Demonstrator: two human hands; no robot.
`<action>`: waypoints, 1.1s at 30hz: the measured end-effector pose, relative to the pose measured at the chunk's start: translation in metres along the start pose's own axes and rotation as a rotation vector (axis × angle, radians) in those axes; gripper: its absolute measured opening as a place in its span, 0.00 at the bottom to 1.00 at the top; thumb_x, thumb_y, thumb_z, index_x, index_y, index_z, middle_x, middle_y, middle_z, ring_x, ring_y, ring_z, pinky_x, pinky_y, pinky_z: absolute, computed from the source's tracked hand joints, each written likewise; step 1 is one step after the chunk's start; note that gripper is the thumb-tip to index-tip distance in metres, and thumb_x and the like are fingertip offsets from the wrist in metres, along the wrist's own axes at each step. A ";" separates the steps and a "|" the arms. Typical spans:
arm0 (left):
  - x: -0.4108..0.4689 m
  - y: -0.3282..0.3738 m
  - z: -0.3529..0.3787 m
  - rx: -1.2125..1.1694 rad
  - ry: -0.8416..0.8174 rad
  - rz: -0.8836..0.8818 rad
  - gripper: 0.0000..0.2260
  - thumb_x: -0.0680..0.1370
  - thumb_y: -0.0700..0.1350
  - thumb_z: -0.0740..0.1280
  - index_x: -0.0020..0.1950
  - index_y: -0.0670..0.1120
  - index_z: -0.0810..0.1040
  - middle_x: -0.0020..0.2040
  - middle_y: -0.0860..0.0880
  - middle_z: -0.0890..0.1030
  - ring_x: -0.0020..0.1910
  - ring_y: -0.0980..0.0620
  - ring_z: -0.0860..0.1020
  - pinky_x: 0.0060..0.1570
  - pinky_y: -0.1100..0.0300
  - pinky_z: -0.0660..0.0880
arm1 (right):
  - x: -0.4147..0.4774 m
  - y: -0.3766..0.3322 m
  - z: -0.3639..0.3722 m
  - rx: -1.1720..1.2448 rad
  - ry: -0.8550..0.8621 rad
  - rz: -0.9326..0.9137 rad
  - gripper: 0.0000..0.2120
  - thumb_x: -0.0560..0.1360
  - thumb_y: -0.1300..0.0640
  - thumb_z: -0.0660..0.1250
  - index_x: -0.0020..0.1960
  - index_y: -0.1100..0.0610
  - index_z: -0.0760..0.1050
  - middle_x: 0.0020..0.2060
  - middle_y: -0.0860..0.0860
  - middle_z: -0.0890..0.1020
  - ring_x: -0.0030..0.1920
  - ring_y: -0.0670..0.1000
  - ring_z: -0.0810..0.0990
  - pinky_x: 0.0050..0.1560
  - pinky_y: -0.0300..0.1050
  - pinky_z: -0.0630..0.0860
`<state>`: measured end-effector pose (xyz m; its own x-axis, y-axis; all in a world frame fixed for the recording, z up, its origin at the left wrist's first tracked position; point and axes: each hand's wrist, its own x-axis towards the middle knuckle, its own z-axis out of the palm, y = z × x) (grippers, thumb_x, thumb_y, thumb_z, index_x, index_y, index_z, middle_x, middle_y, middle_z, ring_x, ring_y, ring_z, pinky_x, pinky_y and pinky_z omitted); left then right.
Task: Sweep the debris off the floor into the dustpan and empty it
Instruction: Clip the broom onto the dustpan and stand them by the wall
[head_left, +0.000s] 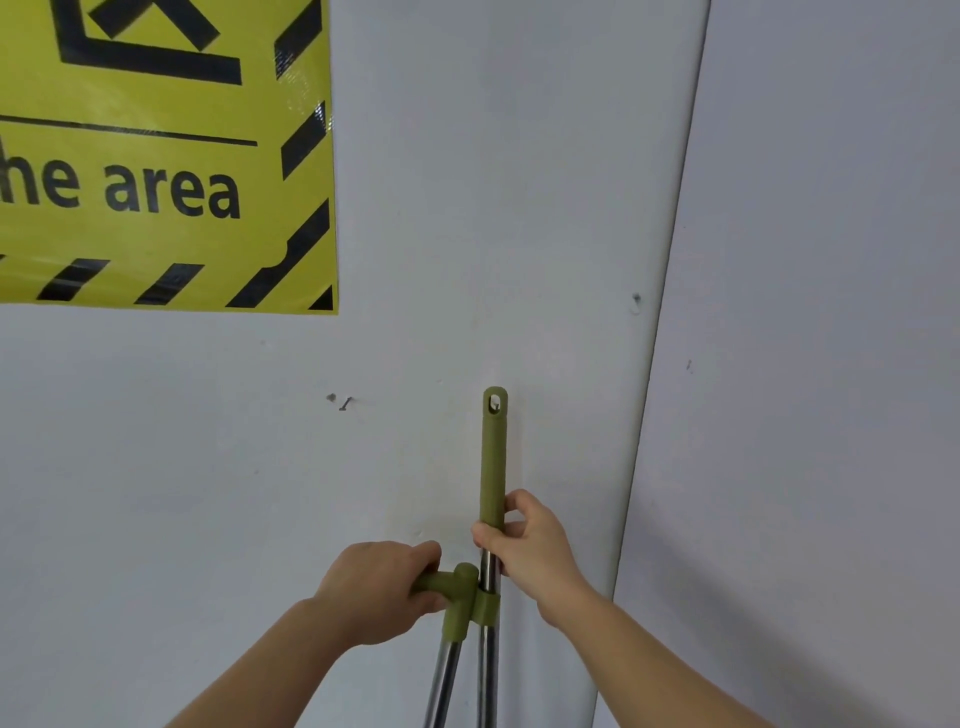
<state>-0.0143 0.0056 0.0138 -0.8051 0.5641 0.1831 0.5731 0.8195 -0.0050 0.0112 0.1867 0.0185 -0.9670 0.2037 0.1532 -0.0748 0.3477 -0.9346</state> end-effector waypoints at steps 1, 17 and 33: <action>0.001 -0.001 0.000 -0.003 -0.002 -0.002 0.13 0.78 0.60 0.60 0.53 0.52 0.71 0.38 0.57 0.73 0.38 0.52 0.72 0.31 0.65 0.60 | 0.001 0.001 0.000 0.001 -0.003 0.001 0.09 0.73 0.51 0.71 0.49 0.48 0.72 0.44 0.51 0.84 0.45 0.50 0.83 0.52 0.50 0.81; 0.019 -0.008 0.013 -0.033 -0.020 -0.001 0.12 0.77 0.59 0.61 0.52 0.52 0.71 0.32 0.57 0.69 0.38 0.53 0.72 0.32 0.65 0.62 | 0.020 0.012 0.001 0.025 -0.019 0.012 0.08 0.73 0.52 0.71 0.47 0.47 0.73 0.43 0.50 0.84 0.45 0.49 0.83 0.50 0.48 0.81; 0.025 -0.011 0.017 -0.024 -0.033 -0.009 0.12 0.77 0.59 0.61 0.50 0.51 0.70 0.39 0.55 0.74 0.40 0.51 0.73 0.37 0.59 0.66 | 0.027 0.018 0.004 0.035 -0.037 0.009 0.08 0.74 0.52 0.71 0.50 0.48 0.73 0.44 0.51 0.84 0.47 0.50 0.83 0.53 0.50 0.81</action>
<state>-0.0428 0.0125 0.0019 -0.8149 0.5597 0.1504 0.5686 0.8224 0.0203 -0.0169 0.1950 0.0041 -0.9760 0.1719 0.1336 -0.0742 0.3141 -0.9465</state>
